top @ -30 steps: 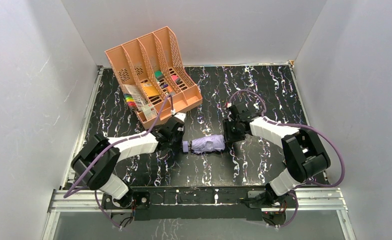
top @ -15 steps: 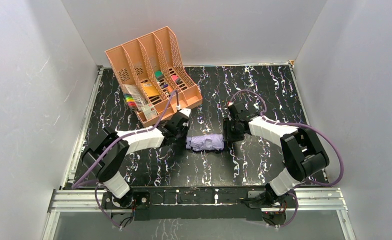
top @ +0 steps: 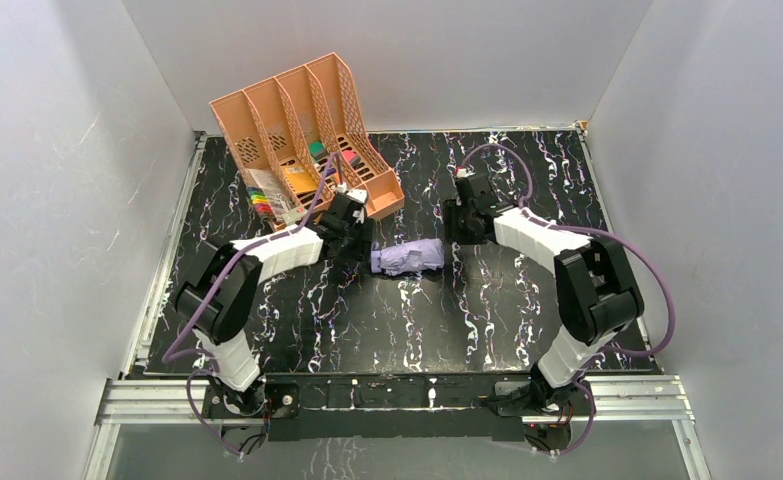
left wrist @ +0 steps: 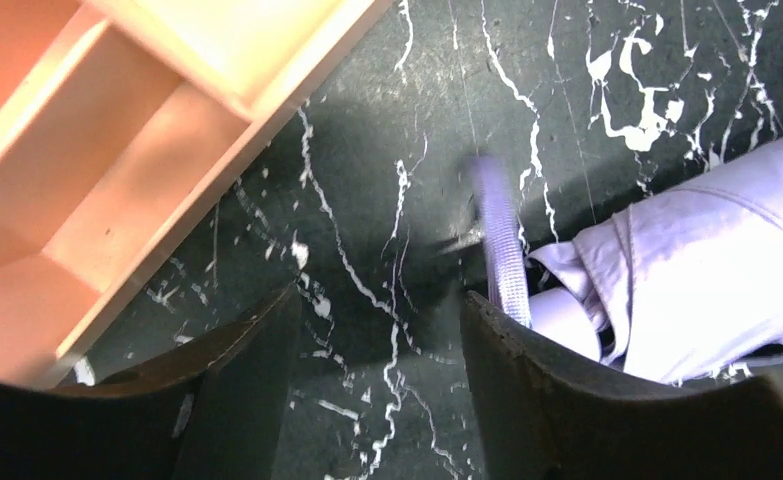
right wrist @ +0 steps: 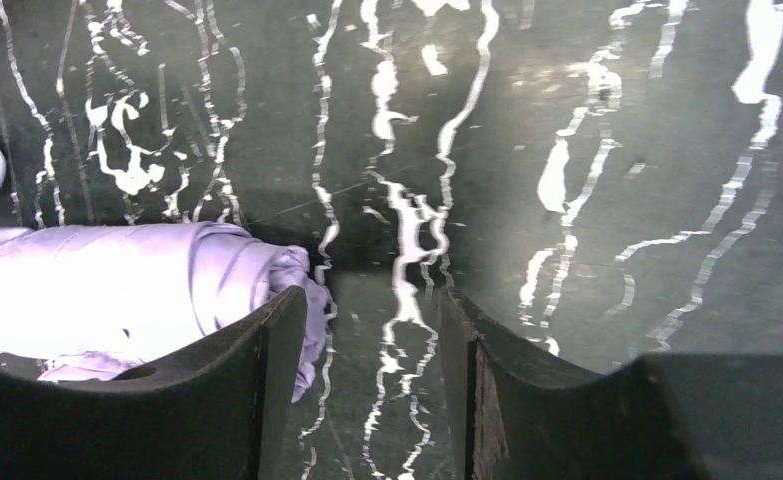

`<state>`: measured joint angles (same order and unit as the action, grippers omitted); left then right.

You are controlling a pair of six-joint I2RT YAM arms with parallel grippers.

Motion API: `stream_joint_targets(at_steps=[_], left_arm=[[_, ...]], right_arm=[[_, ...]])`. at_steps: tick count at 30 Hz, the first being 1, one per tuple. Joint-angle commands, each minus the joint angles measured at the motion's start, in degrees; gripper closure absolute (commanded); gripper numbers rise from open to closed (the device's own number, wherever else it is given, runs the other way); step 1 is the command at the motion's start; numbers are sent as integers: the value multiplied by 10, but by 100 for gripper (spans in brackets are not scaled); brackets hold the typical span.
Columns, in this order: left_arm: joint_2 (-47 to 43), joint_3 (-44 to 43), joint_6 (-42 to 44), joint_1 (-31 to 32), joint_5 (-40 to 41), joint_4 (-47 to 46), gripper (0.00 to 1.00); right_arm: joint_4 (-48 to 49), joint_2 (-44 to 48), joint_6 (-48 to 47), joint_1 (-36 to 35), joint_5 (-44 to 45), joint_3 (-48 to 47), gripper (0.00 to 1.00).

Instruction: Put away the umbrella

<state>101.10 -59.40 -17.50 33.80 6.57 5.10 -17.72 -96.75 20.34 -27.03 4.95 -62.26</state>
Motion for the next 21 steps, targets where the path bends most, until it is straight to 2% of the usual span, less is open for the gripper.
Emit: stream_joint_targets(at_steps=[1,5,6,7,8,13,17,19,21], left_arm=[[-88,28,8,-11,-21,12,37],[-152,59,-1,-16,-8,39,28],[-173,69,-4,-16,1,43,22],[-197,81,-8,-16,9,44,5],[-226,97,-12,-16,19,40,2],[-362,160,-41,-17,59,32,2],[-401,152,-76,-17,96,106,2],[-423,153,-89,-17,107,133,2],[-456,159,-101,-17,112,146,2]], right_arm=[[4,63,-22,31,49,10,38],[-3,133,-46,46,38,41,34],[0,155,-52,45,28,49,33],[8,180,-58,46,16,60,31],[20,206,-64,45,3,72,30],[37,323,-83,46,-13,115,20],[25,400,-90,46,-12,143,13],[24,443,-88,46,-13,165,3],[24,484,-87,46,-10,185,1]])
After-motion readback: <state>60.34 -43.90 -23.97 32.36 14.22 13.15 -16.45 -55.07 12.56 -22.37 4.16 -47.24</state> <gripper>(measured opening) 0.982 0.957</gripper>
